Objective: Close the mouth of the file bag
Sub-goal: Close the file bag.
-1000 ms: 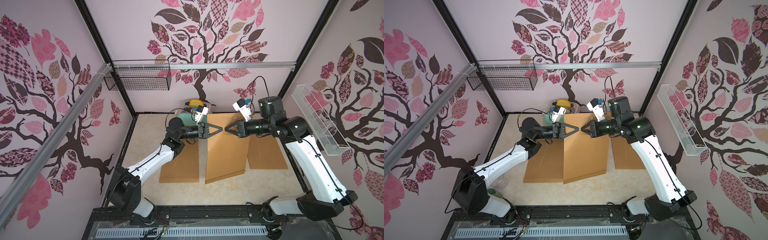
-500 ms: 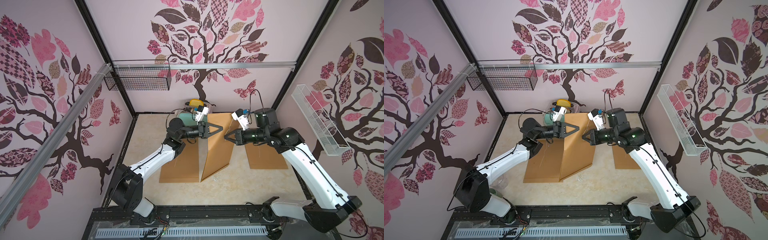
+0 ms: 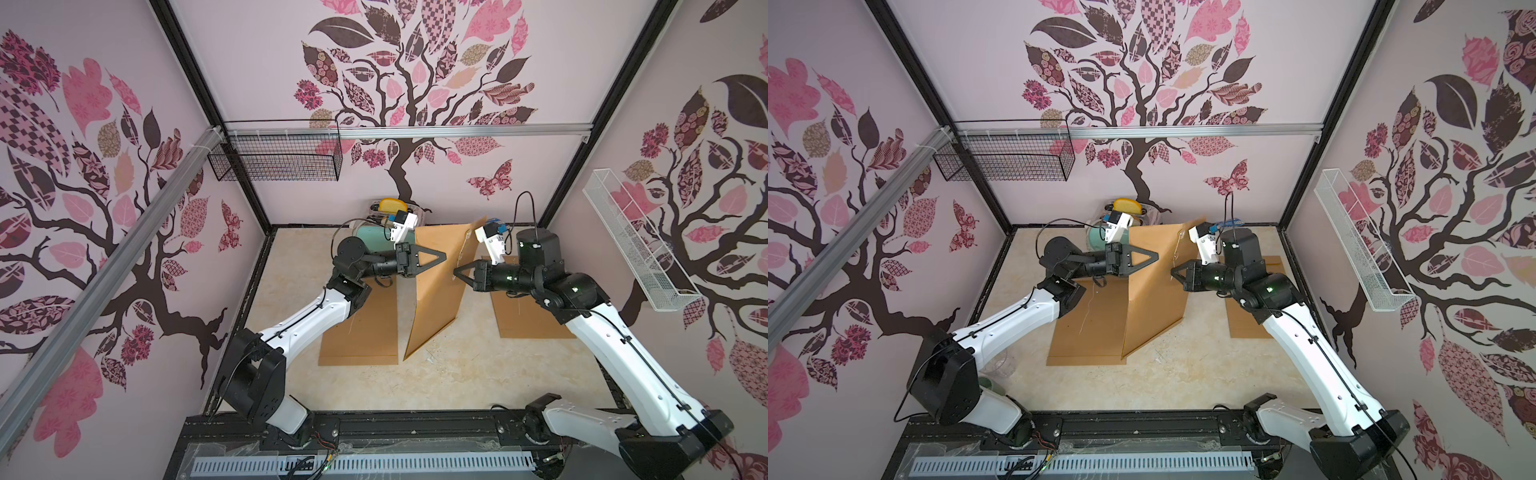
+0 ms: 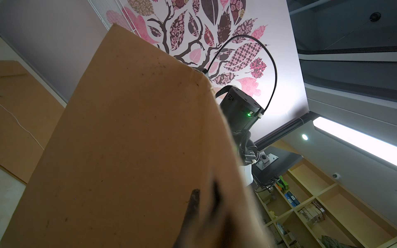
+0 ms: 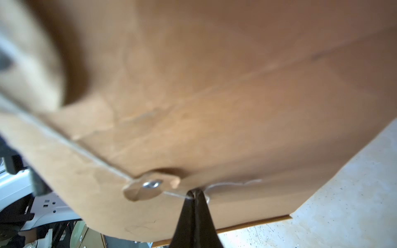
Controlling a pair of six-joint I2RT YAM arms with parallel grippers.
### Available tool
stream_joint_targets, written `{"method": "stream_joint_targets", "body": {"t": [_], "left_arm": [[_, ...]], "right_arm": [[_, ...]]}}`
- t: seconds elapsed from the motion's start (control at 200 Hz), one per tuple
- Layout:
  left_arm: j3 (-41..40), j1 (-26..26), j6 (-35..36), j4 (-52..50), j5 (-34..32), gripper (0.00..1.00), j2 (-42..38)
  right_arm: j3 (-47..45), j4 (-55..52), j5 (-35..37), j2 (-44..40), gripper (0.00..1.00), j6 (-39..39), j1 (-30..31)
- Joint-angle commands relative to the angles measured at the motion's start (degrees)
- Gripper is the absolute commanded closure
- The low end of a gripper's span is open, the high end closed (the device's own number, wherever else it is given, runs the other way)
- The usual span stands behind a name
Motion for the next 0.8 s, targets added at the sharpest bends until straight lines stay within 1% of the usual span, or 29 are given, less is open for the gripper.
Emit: {"method": "stream_joint_targets", "body": {"t": [0.0, 0.115, 0.225, 0.455, 0.62, 0.68, 0.795], "left_arm": [[-0.07, -0.56, -0.12, 5.12, -0.48, 1.00, -1.79], [-0.33, -0.58, -1.02, 6.55, -0.65, 1.00, -1.48], [-0.47, -0.81, -1.85, 7.69, -0.43, 1.00, -1.27], [-1.04, -1.05, -1.73, 7.44, -0.21, 1.00, -1.87], [-1.11, -1.10, 0.05, 4.95, -0.30, 1.00, -2.82], [-1.31, -1.10, 0.06, 5.01, -0.20, 1.00, -2.87], [-1.51, -1.12, 0.06, 4.87, -0.20, 1.00, -2.77]], "right_arm": [[-0.49, 1.04, -1.54, -1.12, 1.00, 0.86, -2.55], [-0.85, 1.82, -3.41, -1.01, 1.00, -0.40, -3.22], [-0.91, 2.29, -3.60, -0.51, 1.00, -0.61, -3.37], [3.83, -1.79, 1.51, 0.81, 1.00, -4.70, -3.56], [7.28, -5.18, 7.14, 1.10, 1.00, -8.27, -3.52], [8.55, -5.78, 7.51, 1.34, 1.00, -9.64, -3.56], [10.96, -6.11, 6.04, 2.00, 1.00, -11.58, -3.55]]}}
